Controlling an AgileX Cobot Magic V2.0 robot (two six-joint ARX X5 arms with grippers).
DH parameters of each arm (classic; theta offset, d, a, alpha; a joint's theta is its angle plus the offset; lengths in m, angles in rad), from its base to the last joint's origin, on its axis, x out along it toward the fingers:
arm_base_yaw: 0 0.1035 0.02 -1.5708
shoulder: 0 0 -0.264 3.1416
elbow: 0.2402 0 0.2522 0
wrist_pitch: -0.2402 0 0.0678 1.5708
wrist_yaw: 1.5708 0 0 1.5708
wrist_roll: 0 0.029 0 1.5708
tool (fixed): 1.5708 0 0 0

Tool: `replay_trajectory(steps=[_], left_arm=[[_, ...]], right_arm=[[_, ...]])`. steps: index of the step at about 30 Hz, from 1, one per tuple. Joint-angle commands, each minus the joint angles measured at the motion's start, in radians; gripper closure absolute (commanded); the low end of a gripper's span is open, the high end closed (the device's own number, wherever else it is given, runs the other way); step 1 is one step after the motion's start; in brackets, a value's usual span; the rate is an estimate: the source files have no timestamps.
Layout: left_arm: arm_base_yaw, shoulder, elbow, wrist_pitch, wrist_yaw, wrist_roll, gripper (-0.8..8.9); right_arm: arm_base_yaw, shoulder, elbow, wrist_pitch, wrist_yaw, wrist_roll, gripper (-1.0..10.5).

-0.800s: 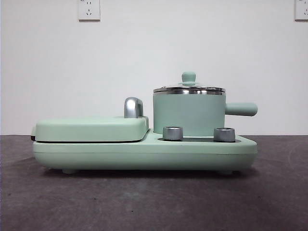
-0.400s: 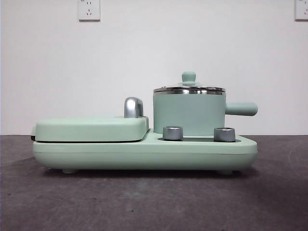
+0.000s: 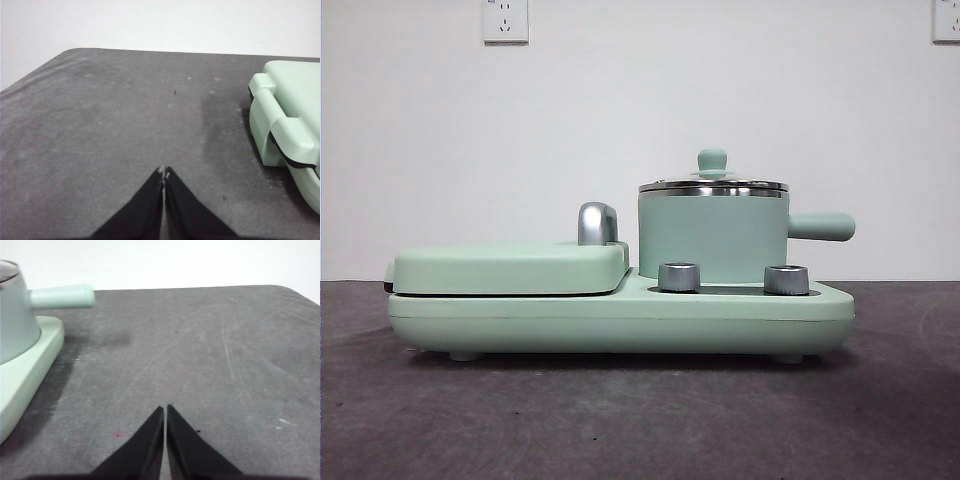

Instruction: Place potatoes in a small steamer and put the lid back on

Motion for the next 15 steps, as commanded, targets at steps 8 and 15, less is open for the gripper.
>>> replay_trajectory(steps=[8,15], left_arm=[[0.000,-0.001,-0.015,0.011,0.000,-0.001,8.08],[0.000,-0.001,-0.015,0.010,0.000,-0.001,8.07]], right_arm=[[0.006,-0.001,-0.009,0.016,0.001,-0.004,9.4],[0.006,-0.001,-0.009,0.016,0.001,-0.004,9.4]])
